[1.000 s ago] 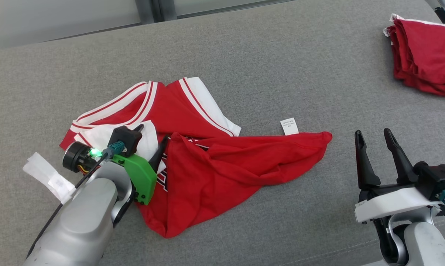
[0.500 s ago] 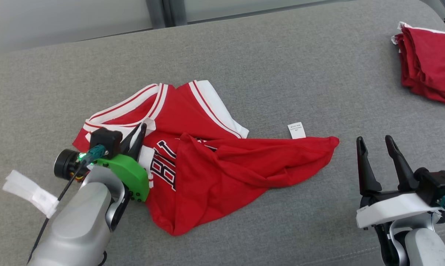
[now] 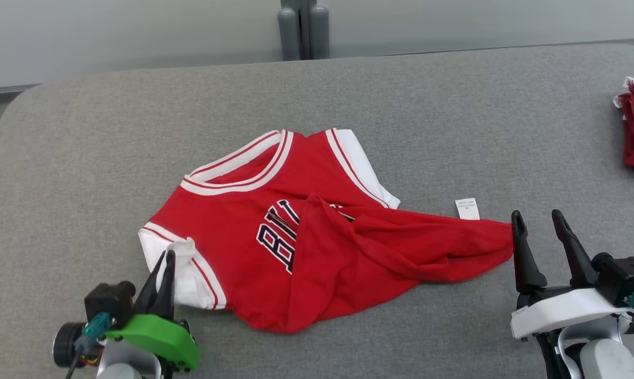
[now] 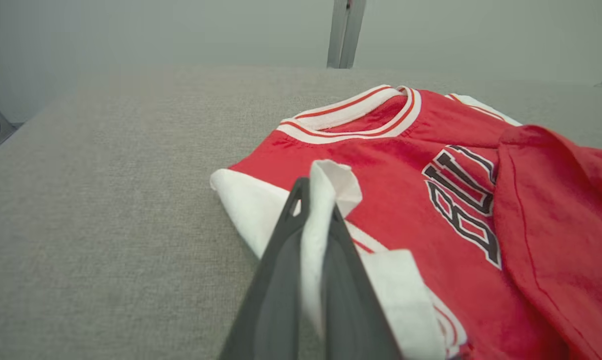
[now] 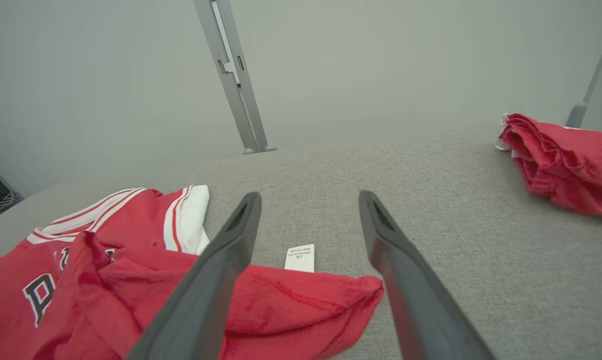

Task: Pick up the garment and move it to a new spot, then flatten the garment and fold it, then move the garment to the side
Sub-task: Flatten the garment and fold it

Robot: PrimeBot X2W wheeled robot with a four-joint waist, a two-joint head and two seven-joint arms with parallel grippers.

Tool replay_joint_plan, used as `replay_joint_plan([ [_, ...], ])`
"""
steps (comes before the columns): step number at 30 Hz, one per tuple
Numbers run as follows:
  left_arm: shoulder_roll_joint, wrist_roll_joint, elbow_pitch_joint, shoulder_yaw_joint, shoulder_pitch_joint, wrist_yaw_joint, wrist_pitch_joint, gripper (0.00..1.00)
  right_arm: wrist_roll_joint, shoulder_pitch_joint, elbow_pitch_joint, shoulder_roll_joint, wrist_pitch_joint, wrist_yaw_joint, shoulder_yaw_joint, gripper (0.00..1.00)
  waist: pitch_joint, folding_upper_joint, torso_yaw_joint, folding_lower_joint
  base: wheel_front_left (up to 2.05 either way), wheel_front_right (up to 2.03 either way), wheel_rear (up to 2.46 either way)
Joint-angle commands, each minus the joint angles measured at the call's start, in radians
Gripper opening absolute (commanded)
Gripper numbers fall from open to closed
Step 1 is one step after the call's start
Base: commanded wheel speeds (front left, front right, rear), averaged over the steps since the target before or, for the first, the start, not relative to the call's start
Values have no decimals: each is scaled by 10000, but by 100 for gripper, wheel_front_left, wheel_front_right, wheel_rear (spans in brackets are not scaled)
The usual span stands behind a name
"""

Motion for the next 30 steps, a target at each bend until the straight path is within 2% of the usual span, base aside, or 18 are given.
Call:
replay_joint_plan([
  [1,32,-165,-287,155,533,211,-27,0,-22,139,8,-3,27,-12,15,100,-254,0,346,0,0,0,0],
  [7,-36,-400,-753,127,1773,547,26,0,13,224,77,-6,54,-12,125,100,-340,0,511,0,0,0,0],
  [8,-17,-383,-747,117,1862,577,24,33,15,233,85,-8,54,-12,133,100,-360,0,525,0,0,0,0],
  [9,2,-316,-736,81,1932,609,21,100,19,244,106,-12,57,-12,158,100,-396,0,545,0,0,0,0],
  [17,-267,429,-1690,867,1582,741,-30,100,15,2,227,-99,254,-12,802,100,-602,0,839,0,0,0,0],
  [22,-661,1407,-2631,1832,1524,543,-26,100,-105,-660,673,-223,632,-12,1971,100,-679,0,1075,0,0,0,0],
  [30,-1220,2113,-2804,2701,1825,80,-27,100,-184,-2123,2171,-227,1173,-12,3850,100,-471,0,1642,0,0,0,0],
])
